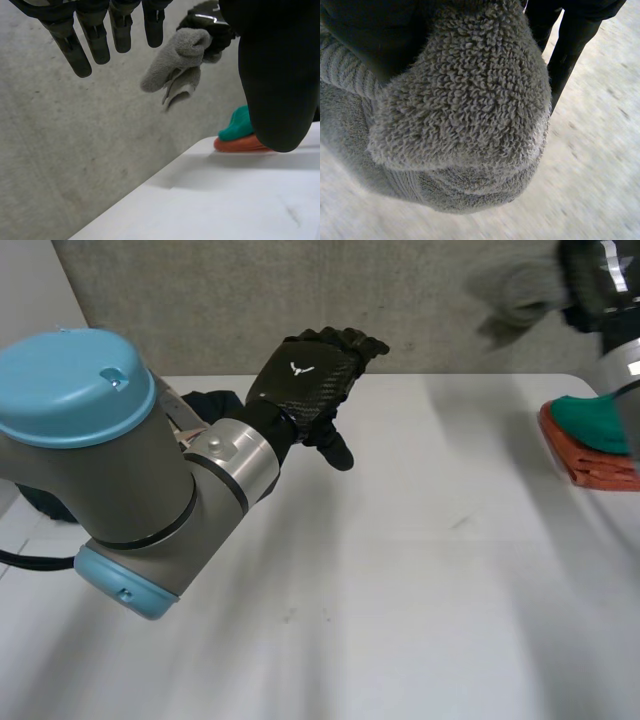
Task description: Fold the laundry.
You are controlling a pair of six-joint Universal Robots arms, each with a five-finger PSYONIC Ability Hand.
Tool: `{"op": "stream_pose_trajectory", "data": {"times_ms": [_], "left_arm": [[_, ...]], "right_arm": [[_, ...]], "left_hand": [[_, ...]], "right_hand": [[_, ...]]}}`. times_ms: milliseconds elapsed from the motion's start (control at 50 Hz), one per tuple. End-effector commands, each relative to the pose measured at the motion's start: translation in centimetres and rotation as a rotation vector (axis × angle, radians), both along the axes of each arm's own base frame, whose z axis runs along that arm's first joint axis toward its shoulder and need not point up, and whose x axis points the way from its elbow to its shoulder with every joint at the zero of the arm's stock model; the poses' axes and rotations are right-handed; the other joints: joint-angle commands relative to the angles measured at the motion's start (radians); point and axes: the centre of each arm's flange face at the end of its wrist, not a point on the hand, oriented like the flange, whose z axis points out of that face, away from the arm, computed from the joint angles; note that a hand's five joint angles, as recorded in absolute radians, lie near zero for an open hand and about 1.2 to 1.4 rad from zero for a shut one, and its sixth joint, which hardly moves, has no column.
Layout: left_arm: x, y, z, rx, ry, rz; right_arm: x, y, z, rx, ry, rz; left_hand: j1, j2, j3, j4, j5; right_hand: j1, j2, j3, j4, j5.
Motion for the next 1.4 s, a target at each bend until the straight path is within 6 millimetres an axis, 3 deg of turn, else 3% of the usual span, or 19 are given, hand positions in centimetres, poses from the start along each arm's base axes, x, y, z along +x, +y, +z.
{"op": "stream_pose_trajectory", "data": {"times_ms": [20, 140, 220, 320, 420, 560, 580, 600, 660, 820, 940, 1020, 1060, 1180, 1240, 1260, 1300, 1340, 1400], "left_arm": [[-0.2, 0.4, -0.3, 0.014, -0.004, -0.033], [-0.1, 0.3, -0.7, 0.022, -0.013, -0.030], [-0.1, 0.2, -1.3, 0.034, -0.022, -0.028], [0.0, 0.1, -1.5, 0.039, -0.026, -0.025], [0.0, 0.2, -1.6, 0.042, -0.028, -0.025], [-0.1, 0.5, -1.3, 0.040, -0.027, -0.033], [0.0, 0.5, -1.3, 0.040, -0.027, -0.033], [-0.1, 0.7, -1.2, 0.040, -0.027, -0.036], [-0.1, 1.0, -1.3, 0.044, -0.030, -0.044], [-0.5, 2.2, -1.3, 0.045, -0.034, -0.108], [-0.4, 3.1, -0.9, 0.040, -0.032, -0.142], [-0.3, 3.5, -0.5, 0.033, -0.028, -0.160], [-0.2, 3.9, -0.3, 0.029, -0.028, -0.183], [0.2, 4.7, 1.1, -0.004, -0.010, -0.212], [0.5, 4.6, 2.1, -0.029, 0.008, -0.201], [0.6, 4.5, 2.4, -0.037, 0.014, -0.196], [1.1, 4.2, 3.3, -0.058, 0.028, -0.175], [2.1, 2.7, 4.3, -0.088, 0.048, -0.115], [4.1, 0.2, 5.3, -0.118, 0.071, 0.007]], "right_arm": [[-8.9, -5.2, -3.1, 0.042, -0.048, -0.075], [-13.6, -7.3, -7.8, 0.109, -0.031, -0.067], [-17.4, -8.3, -12.3, 0.175, -0.058, -0.072], [-19.3, -8.3, -17.6, 0.269, -0.082, -0.085], [-19.8, -7.8, -20.0, 0.322, -0.078, -0.069], [-20.0, -7.3, -20.3, 0.350, -0.086, -0.068], [-20.0, -7.2, -20.1, 0.350, -0.088, -0.071], [-20.0, -7.1, -19.1, 0.344, -0.091, -0.077], [-19.9, -6.4, -16.9, 0.347, -0.099, -0.087], [-22.0, -3.7, -12.2, 0.455, -0.142, -0.158], [-24.3, -1.3, -10.5, 0.557, -0.113, -0.264], [-27.0, 0.2, -8.9, 0.604, -0.046, -0.443], [-29.5, 1.2, -7.5, 0.618, -0.008, -0.631], [-31.7, 2.4, -2.1, 0.516, 0.097, -0.999], [-28.6, 1.8, 0.9, 0.376, 0.104, -0.992], [-25.4, 1.4, 2.3, 0.299, 0.095, -0.924], [-22.4, 1.6, 3.5, 0.237, 0.073, -0.855], [-18.3, 2.8, 5.5, 0.147, 0.036, -0.743], [-14.5, 4.7, 6.9, 0.078, 0.011, -0.608]], "left_hand": [[-0.005, -0.021, -0.027, -0.017, -0.038], [-0.002, -0.018, -0.024, -0.014, -0.035], [0.001, -0.015, -0.021, -0.011, -0.032], [0.001, -0.015, -0.021, -0.011, -0.032], [0.001, -0.015, -0.021, -0.011, -0.032], [0.001, -0.015, -0.021, -0.011, -0.032], [0.001, -0.015, -0.021, -0.011, -0.032], [-0.002, -0.018, -0.024, -0.014, -0.035], [-0.002, -0.018, -0.024, -0.014, -0.035], [0.001, -0.015, -0.021, -0.011, -0.032], [-0.002, -0.018, -0.024, -0.014, -0.035], [0.001, -0.015, -0.021, -0.011, -0.032], [-0.002, -0.018, -0.024, -0.014, -0.035], [-0.002, -0.018, -0.024, -0.014, -0.035], [-0.005, -0.021, -0.027, -0.017, -0.038], [-0.005, -0.021, -0.027, -0.017, -0.038], [-0.002, -0.018, -0.024, -0.014, -0.035], [0.001, -0.015, -0.021, -0.011, -0.032], [-0.002, -0.018, -0.024, -0.014, -0.035]], "right_hand": [[0.428, 0.299, 0.275, 0.225, 0.354], [0.428, 0.299, 0.275, 0.225, 0.354], [0.428, 0.299, 0.275, 0.225, 0.354], [0.428, 0.299, 0.275, 0.225, 0.354], [0.428, 0.299, 0.275, 0.225, 0.354], [0.428, 0.299, 0.275, 0.225, 0.354], [0.246, 0.117, 0.093, 0.043, 0.172], [-0.326, -0.455, -0.479, -0.528, -0.400], [-0.794, -0.923, -0.947, -0.997, -0.868], [-0.794, -0.923, -0.947, -0.997, -0.868], [-0.794, -0.923, -0.947, -0.997, -0.868], [-0.794, -0.923, -0.947, -0.997, -0.868], [-0.794, -0.923, -0.947, -0.997, -0.868], [-0.794, -0.923, -0.947, -0.997, -0.868], [-0.794, -0.923, -0.947, -0.997, -0.868], [-0.794, -0.923, -0.947, -0.997, -0.868], [-0.794, -0.923, -0.947, -0.997, -0.868], [-0.794, -0.923, -0.947, -0.997, -0.868], [-0.794, -0.923, -0.947, -0.997, -0.868]]}}
